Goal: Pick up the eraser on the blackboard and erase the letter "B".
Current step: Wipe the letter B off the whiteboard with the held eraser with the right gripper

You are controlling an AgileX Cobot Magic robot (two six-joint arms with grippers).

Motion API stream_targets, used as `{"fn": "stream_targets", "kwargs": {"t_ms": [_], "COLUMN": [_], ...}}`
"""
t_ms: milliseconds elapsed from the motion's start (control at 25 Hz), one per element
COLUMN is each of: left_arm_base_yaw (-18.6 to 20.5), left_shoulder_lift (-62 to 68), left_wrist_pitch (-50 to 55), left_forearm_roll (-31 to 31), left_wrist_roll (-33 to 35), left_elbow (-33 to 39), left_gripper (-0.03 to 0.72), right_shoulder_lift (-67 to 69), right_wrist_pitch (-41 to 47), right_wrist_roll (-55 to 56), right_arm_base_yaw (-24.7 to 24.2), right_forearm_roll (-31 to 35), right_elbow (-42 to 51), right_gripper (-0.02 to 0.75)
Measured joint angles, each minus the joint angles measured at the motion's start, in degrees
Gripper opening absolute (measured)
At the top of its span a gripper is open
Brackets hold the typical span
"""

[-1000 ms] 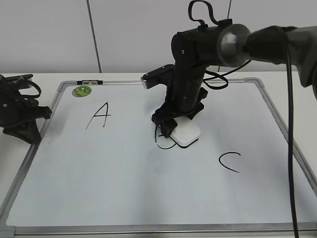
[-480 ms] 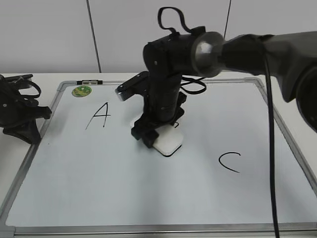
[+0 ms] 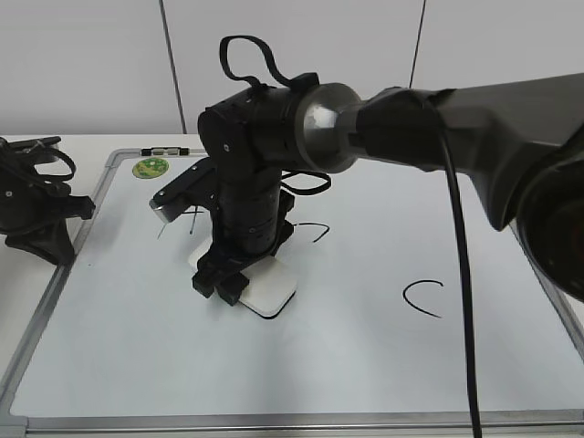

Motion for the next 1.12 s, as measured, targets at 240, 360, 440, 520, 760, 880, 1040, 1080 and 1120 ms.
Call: {"fn": "stream_targets", "kwargs": {"t_ms": [240,360,440,520,760,880,1040,1080,1120], "left_arm_base_yaw": [0.0,0.0,0.0,0.0,0.0,0.0,0.0,0.0,0.0], "left_shoulder_lift": [0.0,0.0,0.0,0.0,0.0,0.0,0.0,0.0,0.0], "left_wrist_pitch": [0.0,0.0,0.0,0.0,0.1,0.1,0.1,0.1,0.1], "left_forearm_roll": [0.11,0.37,0.59,0.7,1.17,1.17,1.17,1.17,1.17], "left_wrist_roll": [0.0,0.0,0.0,0.0,0.0,0.0,0.0,0.0,0.0], "left_elbow": [0.0,0.0,0.0,0.0,0.0,0.0,0.0,0.0,0.0], "left_gripper": [0.008,0.008,0.008,0.008,0.008,0.008,0.008,0.008,0.008], "right_shoulder_lift": [0.0,0.0,0.0,0.22,1.74,2.09,2.09,2.09,2.09], "right_wrist_pitch": [0.23,0.36,0.36,0.76,3.79,4.43,5.44,5.44,5.55], "right_wrist_roll": [-0.07,-0.07,-0.21,-0.21,-0.43,-0.43,-0.43,-0.43,-0.43], "right_arm_base_yaw": [0.13,-0.23,-0.71,-1.21,-2.86,-4.84,-7.66,-8.42,-9.15], "right_forearm_roll": [-0.49,-0.38,0.16,0.56,1.62,1.41,1.11,1.11,1.11], "right_elbow": [0.0,0.0,0.0,-0.62,-4.48,-5.75,-5.95,-5.95,-5.95], "right_gripper": [0.545,0.545,0.545,0.545,0.545,0.545,0.545,0.545,0.545]}}
